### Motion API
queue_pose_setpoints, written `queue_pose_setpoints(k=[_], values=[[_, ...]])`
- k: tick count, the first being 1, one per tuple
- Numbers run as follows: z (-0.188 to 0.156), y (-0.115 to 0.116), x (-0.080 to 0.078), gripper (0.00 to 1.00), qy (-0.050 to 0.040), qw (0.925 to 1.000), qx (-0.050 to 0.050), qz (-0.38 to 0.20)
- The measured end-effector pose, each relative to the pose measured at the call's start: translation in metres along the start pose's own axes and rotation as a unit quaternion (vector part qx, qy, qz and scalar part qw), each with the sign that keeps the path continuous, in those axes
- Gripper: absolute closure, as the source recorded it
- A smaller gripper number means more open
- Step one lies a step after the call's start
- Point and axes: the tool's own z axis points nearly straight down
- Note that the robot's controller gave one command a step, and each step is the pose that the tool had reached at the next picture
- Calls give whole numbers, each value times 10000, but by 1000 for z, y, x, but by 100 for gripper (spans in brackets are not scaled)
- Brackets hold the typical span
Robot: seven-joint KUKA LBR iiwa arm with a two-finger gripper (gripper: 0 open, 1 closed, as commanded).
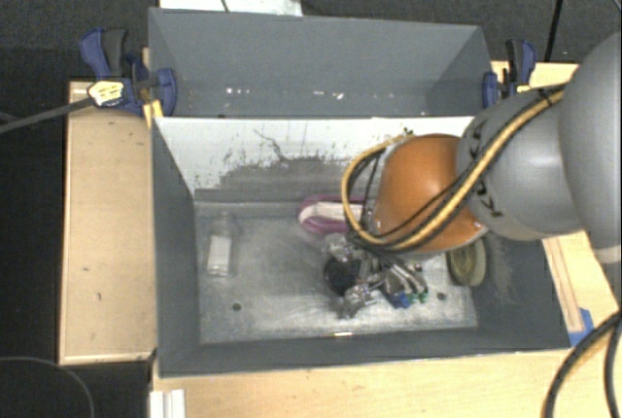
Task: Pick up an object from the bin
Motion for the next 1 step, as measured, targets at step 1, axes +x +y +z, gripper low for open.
queue_pose_setpoints(k=[1], values=[[-151, -10, 9, 100, -19, 9968, 12, -804]])
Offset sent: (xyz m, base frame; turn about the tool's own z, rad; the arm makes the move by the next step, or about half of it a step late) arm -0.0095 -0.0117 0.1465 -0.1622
